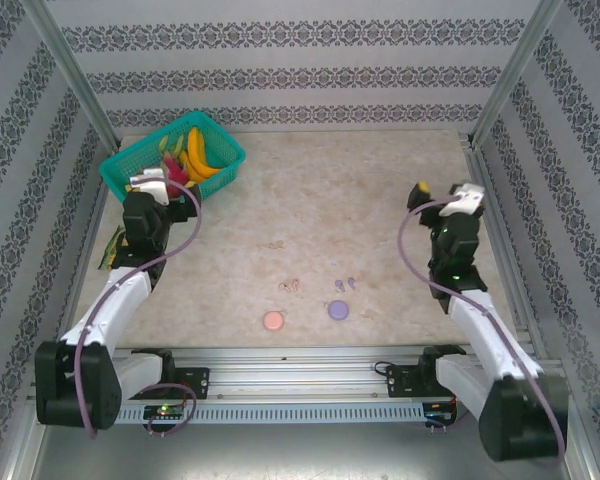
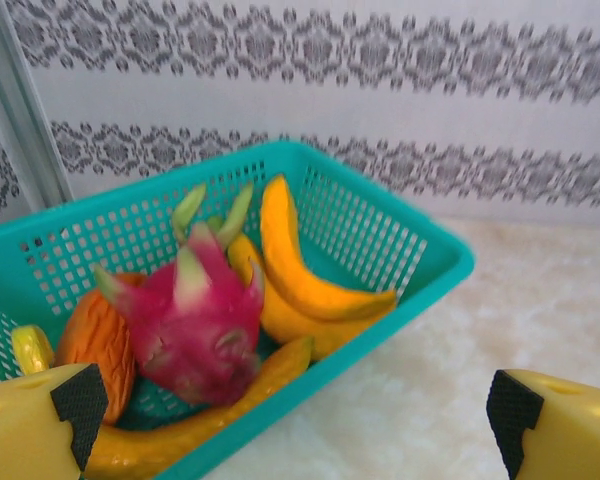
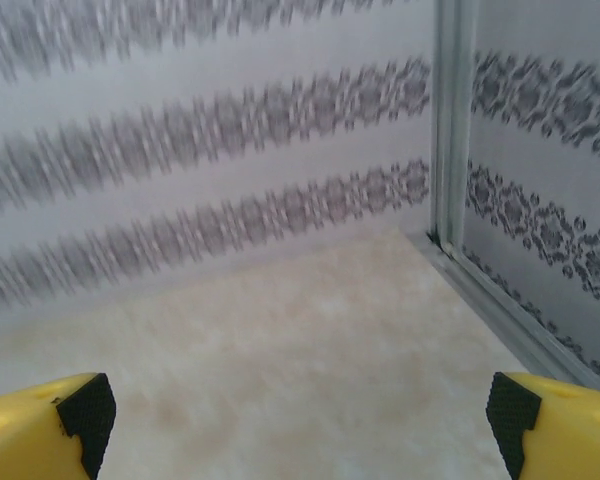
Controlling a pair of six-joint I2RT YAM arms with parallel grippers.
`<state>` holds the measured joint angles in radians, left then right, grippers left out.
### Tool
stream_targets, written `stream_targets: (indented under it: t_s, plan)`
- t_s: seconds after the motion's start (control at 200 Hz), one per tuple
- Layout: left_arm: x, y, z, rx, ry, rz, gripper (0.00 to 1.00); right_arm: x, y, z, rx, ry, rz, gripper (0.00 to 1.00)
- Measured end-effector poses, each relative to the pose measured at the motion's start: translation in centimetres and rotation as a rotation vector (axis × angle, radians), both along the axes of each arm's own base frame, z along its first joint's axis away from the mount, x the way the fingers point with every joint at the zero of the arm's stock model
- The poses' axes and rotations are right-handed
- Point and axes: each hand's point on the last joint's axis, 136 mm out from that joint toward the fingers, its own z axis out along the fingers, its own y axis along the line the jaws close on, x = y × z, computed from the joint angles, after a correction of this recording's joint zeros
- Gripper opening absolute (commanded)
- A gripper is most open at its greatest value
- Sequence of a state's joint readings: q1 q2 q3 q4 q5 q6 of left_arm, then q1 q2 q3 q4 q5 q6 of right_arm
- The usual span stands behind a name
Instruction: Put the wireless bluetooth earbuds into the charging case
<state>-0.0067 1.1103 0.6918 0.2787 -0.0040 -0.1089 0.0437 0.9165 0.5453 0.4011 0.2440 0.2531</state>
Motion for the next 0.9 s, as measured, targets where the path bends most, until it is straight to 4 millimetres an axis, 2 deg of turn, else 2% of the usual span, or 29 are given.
stream_targets:
  t_s: [0.08, 0.145, 0.22, 0.32, 0.385, 0.505, 0.605, 0.704, 0.899]
  plan:
    - [-0.7, -0.1, 1.6, -0.079, 0.001, 0.015, 1.00, -1.6, 0.0, 4.6, 0.086, -0.080, 0.021, 0.98]
    - [-1.2, -0.2, 1.6, -0.149, 0.036, 0.024, 1.00, -2.7, 0.8, 6.4, 0.137, -0.100, 0.071, 0.98]
    - [-1.7, -0.6, 0.5, -0.232, 0.108, 0.033, 1.00, -3.4, 2.2, 6.7, 0.188, -0.061, 0.148, 0.98]
    - [-2.5, -1.6, -1.8, -0.339, 0.230, 0.033, 1.00, -3.2, 4.8, 5.8, 0.250, 0.065, 0.263, 0.97]
    - [-3.2, -2.5, -3.5, -0.409, 0.310, 0.028, 1.00, -3.0, 7.3, 4.3, 0.282, 0.172, 0.347, 0.97]
    - [-4.9, -4.3, -6.1, -0.523, 0.431, 0.016, 1.00, -4.1, 13.5, -0.4, 0.293, 0.406, 0.509, 0.97]
    - [-6.7, -5.5, -8.1, -0.595, 0.514, 0.014, 1.00, -6.6, 18.8, -4.5, 0.247, 0.596, 0.626, 0.96]
    - [-8.3, -6.1, -9.7, -0.643, 0.579, 0.024, 1.00, -9.3, 23.1, -8.3, 0.166, 0.755, 0.707, 0.96]
    - [-9.3, -6.3, -10.4, -0.674, 0.629, 0.042, 1.00, -13.8, 29.0, -14.7, -0.027, 0.992, 0.779, 0.96]
